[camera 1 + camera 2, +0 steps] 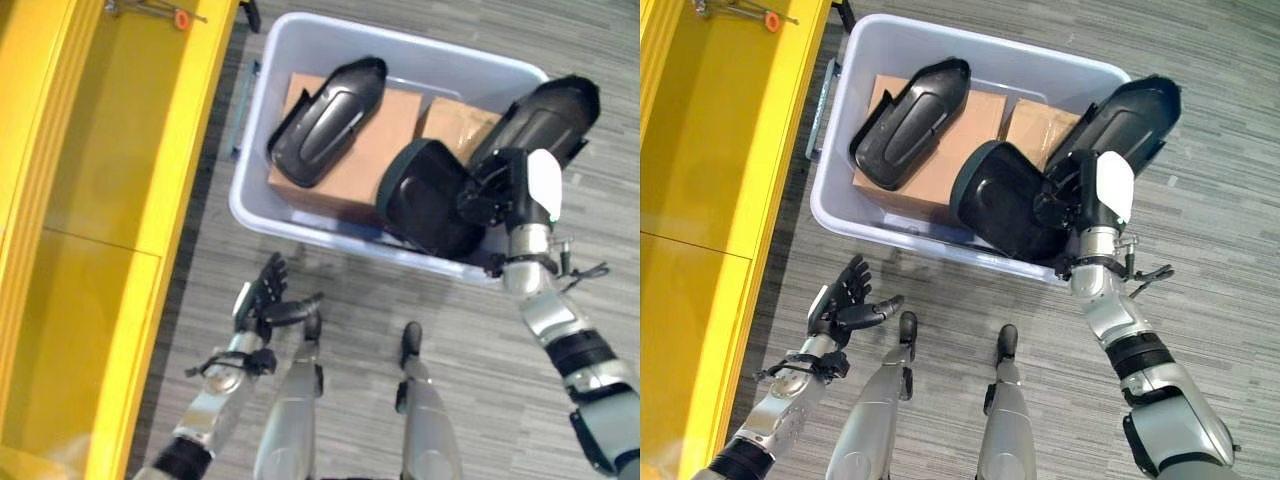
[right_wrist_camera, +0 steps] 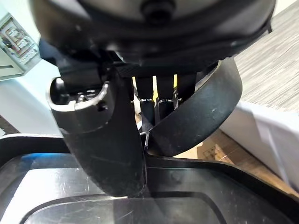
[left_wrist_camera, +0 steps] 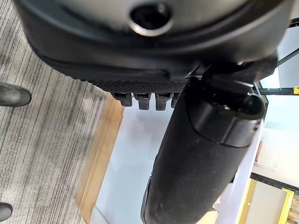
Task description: Move parts from the plastic box to the shelf.
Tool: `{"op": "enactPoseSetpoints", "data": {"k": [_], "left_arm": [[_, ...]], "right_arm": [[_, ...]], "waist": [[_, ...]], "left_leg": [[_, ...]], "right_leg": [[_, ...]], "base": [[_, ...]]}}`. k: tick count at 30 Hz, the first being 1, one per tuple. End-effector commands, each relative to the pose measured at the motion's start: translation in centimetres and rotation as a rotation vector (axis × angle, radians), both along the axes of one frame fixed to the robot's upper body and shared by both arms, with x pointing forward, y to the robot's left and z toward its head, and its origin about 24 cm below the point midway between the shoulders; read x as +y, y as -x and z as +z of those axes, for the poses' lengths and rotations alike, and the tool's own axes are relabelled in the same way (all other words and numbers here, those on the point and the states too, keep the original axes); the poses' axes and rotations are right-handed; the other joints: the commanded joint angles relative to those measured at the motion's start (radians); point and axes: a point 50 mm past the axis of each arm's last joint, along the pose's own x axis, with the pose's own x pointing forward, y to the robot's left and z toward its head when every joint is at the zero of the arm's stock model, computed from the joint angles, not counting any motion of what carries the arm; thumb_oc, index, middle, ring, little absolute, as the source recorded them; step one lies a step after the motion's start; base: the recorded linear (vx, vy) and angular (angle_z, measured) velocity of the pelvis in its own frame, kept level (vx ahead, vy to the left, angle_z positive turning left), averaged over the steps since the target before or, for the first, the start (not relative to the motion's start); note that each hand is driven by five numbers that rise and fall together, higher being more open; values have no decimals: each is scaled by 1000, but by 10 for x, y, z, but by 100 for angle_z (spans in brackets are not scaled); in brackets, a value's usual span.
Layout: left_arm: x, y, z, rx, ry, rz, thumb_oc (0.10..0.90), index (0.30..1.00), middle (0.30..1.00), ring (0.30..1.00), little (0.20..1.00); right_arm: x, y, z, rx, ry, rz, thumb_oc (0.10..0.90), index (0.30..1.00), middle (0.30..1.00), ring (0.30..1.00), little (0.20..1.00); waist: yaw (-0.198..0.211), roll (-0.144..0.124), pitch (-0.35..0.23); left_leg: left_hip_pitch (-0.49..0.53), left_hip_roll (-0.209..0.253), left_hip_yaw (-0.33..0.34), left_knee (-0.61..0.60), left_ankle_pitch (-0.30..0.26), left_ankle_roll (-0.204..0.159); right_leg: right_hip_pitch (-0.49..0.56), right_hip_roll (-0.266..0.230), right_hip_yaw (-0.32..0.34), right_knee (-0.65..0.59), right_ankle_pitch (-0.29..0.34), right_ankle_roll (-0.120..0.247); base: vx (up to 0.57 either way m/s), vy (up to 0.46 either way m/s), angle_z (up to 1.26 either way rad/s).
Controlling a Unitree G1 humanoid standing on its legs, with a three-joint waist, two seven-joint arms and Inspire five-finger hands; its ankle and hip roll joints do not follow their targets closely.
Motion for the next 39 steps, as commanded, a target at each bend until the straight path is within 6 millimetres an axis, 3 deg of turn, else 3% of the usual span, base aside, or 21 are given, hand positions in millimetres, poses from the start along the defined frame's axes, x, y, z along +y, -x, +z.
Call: {"op": "enactPoseSetpoints", "data": {"k": [1,6,8,18,31,32,33,39], "left_arm": [[-4,6,14,-94,-18,-60,900,1000,1000,1000,1000],[-5,6,13,-89,-17,-67,900,1000,1000,1000,1000],[-5,6,12,-86,-17,-64,900,1000,1000,1000,1000],[-5,4,12,-83,-19,-51,900,1000,1000,1000,1000],[-5,4,10,-75,-18,-38,900,1000,1000,1000,1000],[-5,4,10,-73,-17,-36,900,1000,1000,1000,1000],[-5,4,9,-71,-17,-33,900,1000,1000,1000,1000],[-5,5,6,-56,-13,-24,900,1000,1000,1000,1000]], "right_arm": [[21,6,32,-170,10,150,400,300,300,300,300],[47,-2,45,-191,-11,242,400,300,300,300,300],[66,-6,58,-220,-27,299,400,300,300,300,300],[106,-10,78,-253,-103,429,400,300,300,300,300],[103,-18,68,-202,-221,394,400,300,300,300,300],[102,-18,67,-200,-230,393,414,319,319,319,319],[100,-17,67,-203,-232,391,900,1000,1000,1000,1000],[92,-14,69,-224,-233,373,900,1000,1000,1000,1000]], "waist": [[27,-23,-133],[42,-27,-141],[53,-29,-144],[86,-33,-143],[99,-32,-137],[98,-32,-137],[97,-32,-137],[85,-37,-138]], "left_leg": [[52,24,4,3,-72,-3],[47,24,-2,5,-70,-3],[43,23,-4,8,-69,-4],[34,15,-24,6,-63,-4],[22,9,-29,18,-65,-1],[22,9,-29,16,-65,-1],[22,10,-28,17,-65,-1],[23,15,-23,20,-68,-1]], "right_leg": [[-20,22,26,88,-68,-25],[-19,23,22,89,-69,-26],[-20,23,20,91,-70,-27],[-8,16,-1,92,-72,-30],[-12,13,-7,100,-74,-30],[-12,13,-6,99,-74,-30],[-14,13,-5,101,-73,-31],[-22,17,3,108,-75,-33]], "base": [[0,0,0],[-6,-2,5],[0,0,0],[2,-5,7],[0,2,3],[0,0,0],[0,0,0],[0,0,0]]}}
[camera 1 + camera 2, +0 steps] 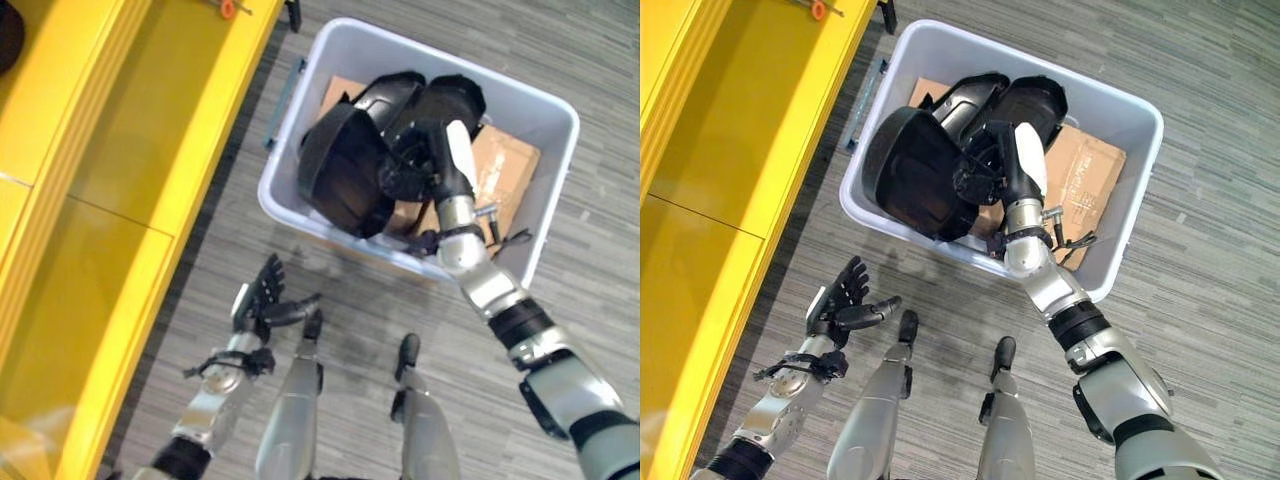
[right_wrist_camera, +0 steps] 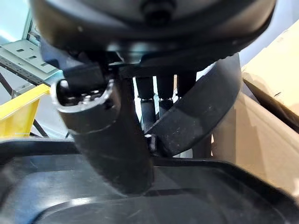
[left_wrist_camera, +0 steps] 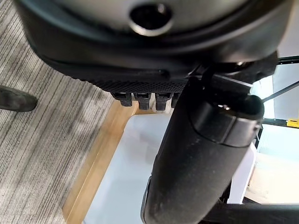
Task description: Move parts from the plastic box to the shelf.
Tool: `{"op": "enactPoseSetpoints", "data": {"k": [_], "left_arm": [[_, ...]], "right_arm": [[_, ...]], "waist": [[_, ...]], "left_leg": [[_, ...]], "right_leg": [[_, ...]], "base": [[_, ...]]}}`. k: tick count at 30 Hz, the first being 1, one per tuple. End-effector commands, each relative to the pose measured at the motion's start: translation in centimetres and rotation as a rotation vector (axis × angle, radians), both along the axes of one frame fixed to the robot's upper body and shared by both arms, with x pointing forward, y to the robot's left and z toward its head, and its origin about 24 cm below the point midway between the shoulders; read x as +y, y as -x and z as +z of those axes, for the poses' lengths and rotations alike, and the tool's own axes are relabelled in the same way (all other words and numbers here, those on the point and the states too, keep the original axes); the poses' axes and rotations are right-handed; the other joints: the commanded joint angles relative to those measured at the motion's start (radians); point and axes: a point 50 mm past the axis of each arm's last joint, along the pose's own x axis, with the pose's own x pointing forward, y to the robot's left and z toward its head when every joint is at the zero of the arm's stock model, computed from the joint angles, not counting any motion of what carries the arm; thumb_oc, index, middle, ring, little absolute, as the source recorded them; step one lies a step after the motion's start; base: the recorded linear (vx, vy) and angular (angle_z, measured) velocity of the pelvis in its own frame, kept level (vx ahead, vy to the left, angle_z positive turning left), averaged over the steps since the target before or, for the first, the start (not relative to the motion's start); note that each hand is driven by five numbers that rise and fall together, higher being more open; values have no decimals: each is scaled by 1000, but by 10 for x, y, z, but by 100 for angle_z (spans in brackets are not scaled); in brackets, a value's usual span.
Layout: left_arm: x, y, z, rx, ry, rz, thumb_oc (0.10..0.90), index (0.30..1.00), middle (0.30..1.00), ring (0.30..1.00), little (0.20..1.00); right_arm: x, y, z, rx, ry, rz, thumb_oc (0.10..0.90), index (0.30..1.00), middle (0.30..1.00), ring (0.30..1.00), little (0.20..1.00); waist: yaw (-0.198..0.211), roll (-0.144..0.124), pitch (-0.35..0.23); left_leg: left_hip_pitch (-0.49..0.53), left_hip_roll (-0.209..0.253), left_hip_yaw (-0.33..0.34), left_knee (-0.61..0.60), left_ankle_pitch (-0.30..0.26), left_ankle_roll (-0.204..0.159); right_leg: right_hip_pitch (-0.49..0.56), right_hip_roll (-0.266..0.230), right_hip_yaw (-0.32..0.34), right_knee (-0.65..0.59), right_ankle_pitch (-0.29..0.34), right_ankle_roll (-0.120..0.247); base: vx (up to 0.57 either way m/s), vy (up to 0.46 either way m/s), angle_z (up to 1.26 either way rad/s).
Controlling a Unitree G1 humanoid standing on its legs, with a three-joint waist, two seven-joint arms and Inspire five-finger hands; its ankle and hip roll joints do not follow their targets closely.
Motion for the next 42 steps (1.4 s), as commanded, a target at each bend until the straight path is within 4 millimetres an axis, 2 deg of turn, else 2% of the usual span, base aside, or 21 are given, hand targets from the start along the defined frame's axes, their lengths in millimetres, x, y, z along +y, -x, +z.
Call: {"op": "enactPoseSetpoints", "data": {"k": [1,10,19,32,42], "left_arm": [[-7,5,7,-72,-7,-37,900,1000,1000,1000,1000],[-7,4,5,-61,-15,-37,900,1000,1000,1000,1000],[-6,5,6,-64,-19,-21,900,1000,1000,1000,1000],[-2,9,4,-58,-30,6,900,1000,1000,1000,1000],[2,12,3,-61,-41,14,900,1000,1000,1000,1000]], "right_arm": [[-3,9,39,-202,-82,38,900,1000,1000,1000,1000],[-25,11,42,-230,-135,-35,900,1000,1000,1000,1000],[-35,30,47,-314,-146,-38,900,1000,1000,1000,1000],[-48,61,32,-356,-142,-25,900,1000,1000,1000,1000],[-70,80,23,-350,-9,-64,900,1000,1000,1000,1000]], "waist": [[9,-15,-129],[-3,-11,-129],[-23,-14,-128],[-50,-22,-127],[-68,-30,-128]], "left_leg": [[35,16,30,3,-66,9],[35,22,33,6,-68,8],[35,26,39,13,-71,9],[32,29,45,19,-77,9],[28,31,50,18,-77,7]], "right_leg": [[-54,9,48,119,-70,-18],[-63,14,55,129,-76,-20],[-71,17,61,141,-78,-21],[-78,20,66,145,-81,-18],[-86,19,71,148,-80,-16]], "base": [[0,0,0],[-1,-3,-1],[0,0,0],[1,-2,-1],[1,0,0]]}}
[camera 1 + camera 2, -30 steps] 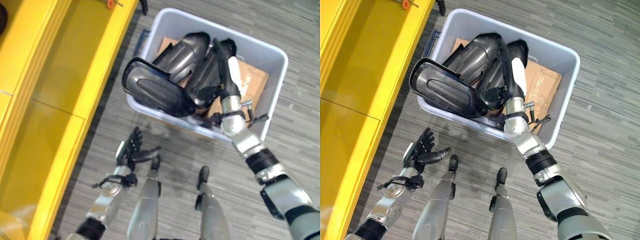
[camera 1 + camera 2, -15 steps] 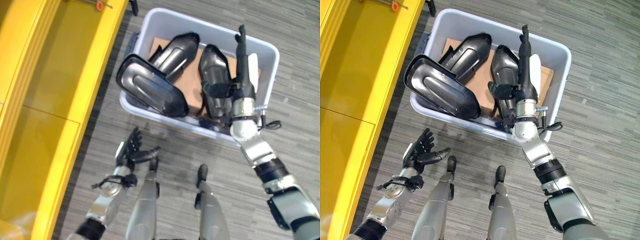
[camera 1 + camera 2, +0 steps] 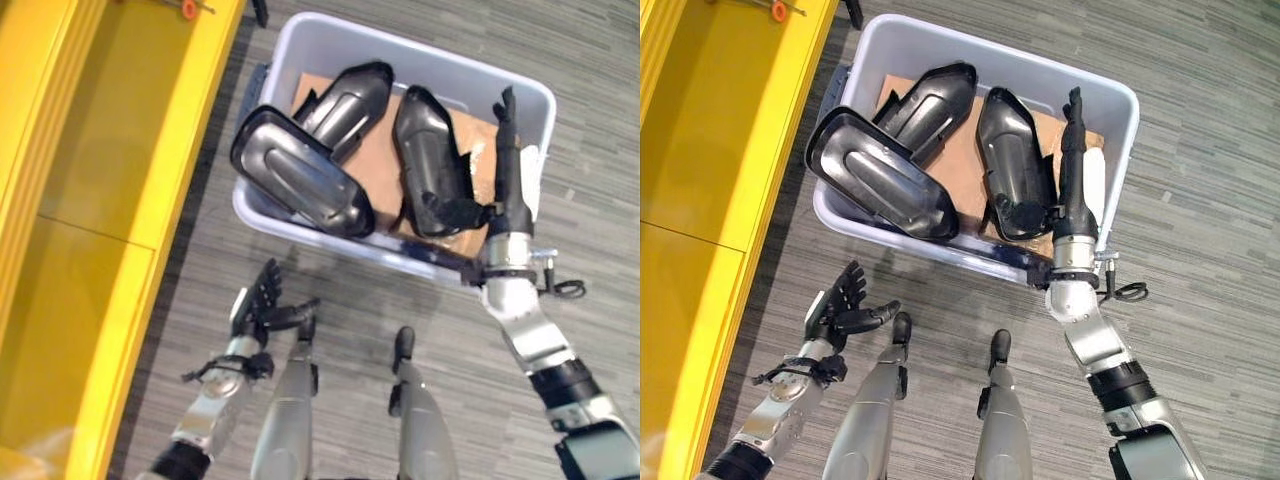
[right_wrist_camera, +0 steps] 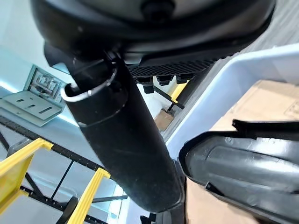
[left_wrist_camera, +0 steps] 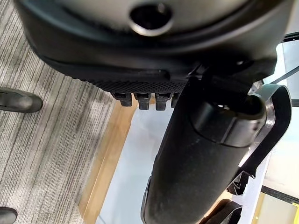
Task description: Move parts from the plastic box to the shelf.
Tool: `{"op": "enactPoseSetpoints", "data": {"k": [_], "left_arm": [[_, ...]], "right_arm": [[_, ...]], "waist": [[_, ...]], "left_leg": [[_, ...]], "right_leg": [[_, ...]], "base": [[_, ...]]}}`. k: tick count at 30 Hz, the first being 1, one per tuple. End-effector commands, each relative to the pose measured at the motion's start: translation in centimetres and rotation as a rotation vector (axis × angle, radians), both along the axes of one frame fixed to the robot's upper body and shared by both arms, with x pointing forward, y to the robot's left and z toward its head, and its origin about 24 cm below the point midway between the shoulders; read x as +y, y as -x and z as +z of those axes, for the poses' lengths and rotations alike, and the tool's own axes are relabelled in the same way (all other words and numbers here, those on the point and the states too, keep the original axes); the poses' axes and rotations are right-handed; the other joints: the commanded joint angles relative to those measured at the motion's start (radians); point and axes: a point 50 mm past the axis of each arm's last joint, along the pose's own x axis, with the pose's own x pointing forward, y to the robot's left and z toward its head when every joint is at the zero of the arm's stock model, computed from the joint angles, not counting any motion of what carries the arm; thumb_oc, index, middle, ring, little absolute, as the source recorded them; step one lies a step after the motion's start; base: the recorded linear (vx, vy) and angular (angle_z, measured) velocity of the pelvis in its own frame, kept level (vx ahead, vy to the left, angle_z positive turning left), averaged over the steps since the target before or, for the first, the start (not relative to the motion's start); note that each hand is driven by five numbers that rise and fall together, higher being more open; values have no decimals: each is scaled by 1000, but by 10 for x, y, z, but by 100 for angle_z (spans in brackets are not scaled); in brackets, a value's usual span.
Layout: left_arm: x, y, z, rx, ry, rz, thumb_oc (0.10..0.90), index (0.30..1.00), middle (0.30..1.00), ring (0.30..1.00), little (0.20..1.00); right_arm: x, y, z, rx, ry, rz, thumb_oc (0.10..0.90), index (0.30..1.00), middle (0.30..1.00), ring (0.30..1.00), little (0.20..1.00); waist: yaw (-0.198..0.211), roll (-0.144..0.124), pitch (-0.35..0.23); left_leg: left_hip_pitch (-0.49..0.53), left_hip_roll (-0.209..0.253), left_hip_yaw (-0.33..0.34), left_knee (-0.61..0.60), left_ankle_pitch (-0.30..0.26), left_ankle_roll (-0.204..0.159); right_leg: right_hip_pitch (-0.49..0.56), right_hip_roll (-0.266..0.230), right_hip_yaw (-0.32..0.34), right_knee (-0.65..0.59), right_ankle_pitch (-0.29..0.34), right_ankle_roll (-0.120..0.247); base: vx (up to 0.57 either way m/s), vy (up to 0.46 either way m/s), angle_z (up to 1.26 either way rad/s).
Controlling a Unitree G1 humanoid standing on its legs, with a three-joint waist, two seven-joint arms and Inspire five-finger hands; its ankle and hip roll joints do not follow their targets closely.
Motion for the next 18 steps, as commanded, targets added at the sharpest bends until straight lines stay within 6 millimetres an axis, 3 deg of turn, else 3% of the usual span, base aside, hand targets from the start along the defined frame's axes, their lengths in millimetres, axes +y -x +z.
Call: {"op": "enactPoseSetpoints", "data": {"k": [1,9,12,18], "left_arm": [[-2,7,9,-86,-12,-18,900,1000,1000,1000,1000],[4,11,8,-84,-35,-27,900,1000,1000,1000,1000],[6,12,11,-92,-45,-45,900,1000,1000,1000,1000],[6,11,12,-95,-58,-70,900,1000,1000,1000,1000]], "right_arm": [[-9,18,45,-239,117,17,900,1000,1000,1000,1000],[-28,30,52,-212,395,-36,900,1000,1000,1000,1000],[-34,25,53,-144,584,-52,900,1000,1000,1000,1000],[-40,5,46,-8,777,-65,900,1000,1000,1000,1000]], "waist": [[2,-23,-127],[-10,-32,-122],[-7,-30,-117],[0,-23,-105]], "left_leg": [[46,29,29,-2,-51,3],[50,36,33,-8,-48,-2],[51,38,33,-12,-44,-6],[58,40,34,-20,-36,-12]], "right_leg": [[-63,22,49,142,-69,-13],[-71,30,53,151,-73,-13],[-75,33,53,158,-76,-14],[-81,35,55,166,-77,-16]], "base": [[4,-9,-6],[-3,-11,-3],[-23,-33,-6],[-8,-7,-1]]}}
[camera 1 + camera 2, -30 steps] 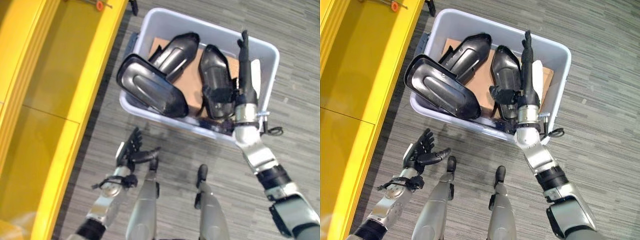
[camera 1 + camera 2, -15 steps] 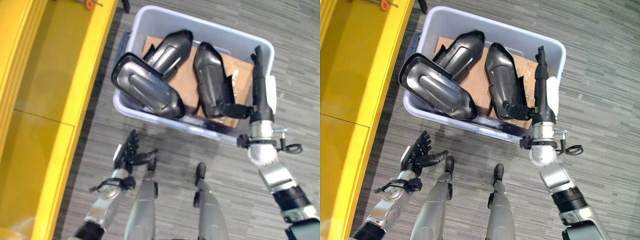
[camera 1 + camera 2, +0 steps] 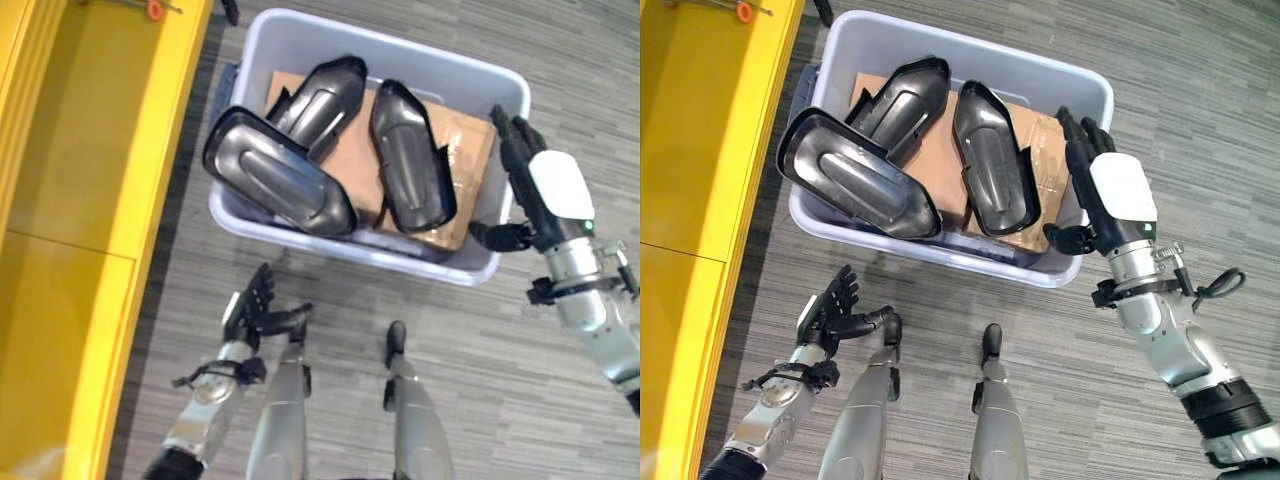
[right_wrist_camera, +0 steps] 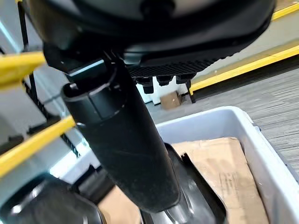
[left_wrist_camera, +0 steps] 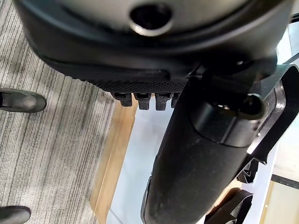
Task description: Move parts from the plastic box to the shelf.
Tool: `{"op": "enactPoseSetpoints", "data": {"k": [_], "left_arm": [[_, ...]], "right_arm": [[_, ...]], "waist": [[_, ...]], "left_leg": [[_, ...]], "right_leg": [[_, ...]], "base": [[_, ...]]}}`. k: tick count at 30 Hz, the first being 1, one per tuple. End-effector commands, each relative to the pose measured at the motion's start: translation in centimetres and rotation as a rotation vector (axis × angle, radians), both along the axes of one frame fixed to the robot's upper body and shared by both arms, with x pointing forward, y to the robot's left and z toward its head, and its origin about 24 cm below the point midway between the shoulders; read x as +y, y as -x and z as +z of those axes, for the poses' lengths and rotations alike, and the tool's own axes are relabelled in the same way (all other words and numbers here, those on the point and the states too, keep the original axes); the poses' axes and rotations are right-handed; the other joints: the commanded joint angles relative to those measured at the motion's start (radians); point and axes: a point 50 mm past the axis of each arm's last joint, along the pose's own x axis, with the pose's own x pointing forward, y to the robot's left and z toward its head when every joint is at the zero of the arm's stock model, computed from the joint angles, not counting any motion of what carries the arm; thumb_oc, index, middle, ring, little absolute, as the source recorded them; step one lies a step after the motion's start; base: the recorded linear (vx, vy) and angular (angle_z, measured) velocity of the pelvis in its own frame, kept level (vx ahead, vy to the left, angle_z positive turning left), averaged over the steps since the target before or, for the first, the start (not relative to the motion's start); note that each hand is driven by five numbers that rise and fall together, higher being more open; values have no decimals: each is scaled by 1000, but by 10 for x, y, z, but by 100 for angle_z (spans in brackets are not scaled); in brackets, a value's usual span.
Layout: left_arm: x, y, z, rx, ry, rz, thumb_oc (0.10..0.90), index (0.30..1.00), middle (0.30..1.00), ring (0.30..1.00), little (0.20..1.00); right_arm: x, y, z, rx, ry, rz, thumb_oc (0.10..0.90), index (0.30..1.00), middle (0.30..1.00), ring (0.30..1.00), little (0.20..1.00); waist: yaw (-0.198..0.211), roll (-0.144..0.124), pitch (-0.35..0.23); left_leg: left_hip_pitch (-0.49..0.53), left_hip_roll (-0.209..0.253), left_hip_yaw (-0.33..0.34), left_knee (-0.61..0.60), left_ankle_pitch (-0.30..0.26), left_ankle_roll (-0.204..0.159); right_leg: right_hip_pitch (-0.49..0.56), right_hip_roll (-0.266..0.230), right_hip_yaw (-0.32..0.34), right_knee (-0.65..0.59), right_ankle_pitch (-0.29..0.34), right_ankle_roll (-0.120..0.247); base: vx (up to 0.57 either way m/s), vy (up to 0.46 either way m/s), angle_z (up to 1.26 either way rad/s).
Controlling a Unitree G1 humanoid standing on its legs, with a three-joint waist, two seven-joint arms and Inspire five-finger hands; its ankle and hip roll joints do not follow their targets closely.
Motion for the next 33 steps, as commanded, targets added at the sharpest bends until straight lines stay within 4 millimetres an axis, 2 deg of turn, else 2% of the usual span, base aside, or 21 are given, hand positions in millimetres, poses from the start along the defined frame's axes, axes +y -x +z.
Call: {"op": "enactPoseSetpoints", "data": {"k": [1,9,16,33], "left_arm": [[-3,4,16,-105,-17,-70,900,1000,1000,1000,1000],[-10,0,17,-117,3,-82,900,1000,1000,1000,1000],[-15,-5,19,-128,16,-73,900,1000,1000,1000,1000],[-16,-7,24,-159,32,-42,900,1000,1000,1000,1000]], "right_arm": [[8,-11,27,-85,116,32,900,1000,1000,1000,1000],[15,-40,24,-32,238,-21,900,1000,1000,1000,1000],[14,-54,19,-26,224,-87,900,1000,1000,1000,1000],[6,-59,6,-27,211,-175,900,1000,1000,1000,1000]], "waist": [[27,-5,-101],[37,19,-75],[41,40,-52],[39,71,-13]], "left_leg": [[59,27,15,-20,-33,-12],[56,27,16,-25,-22,-17],[45,27,17,-25,-15,-20],[6,19,27,2,-22,-17]], "right_leg": [[-57,27,37,148,-73,-25],[-77,31,37,173,-82,-30],[-100,33,36,197,-87,-33],[-155,30,42,237,-90,-35]], "base": [[-30,-23,-3],[-18,-17,-1],[-17,-16,-1],[-4,-2,-1]]}}
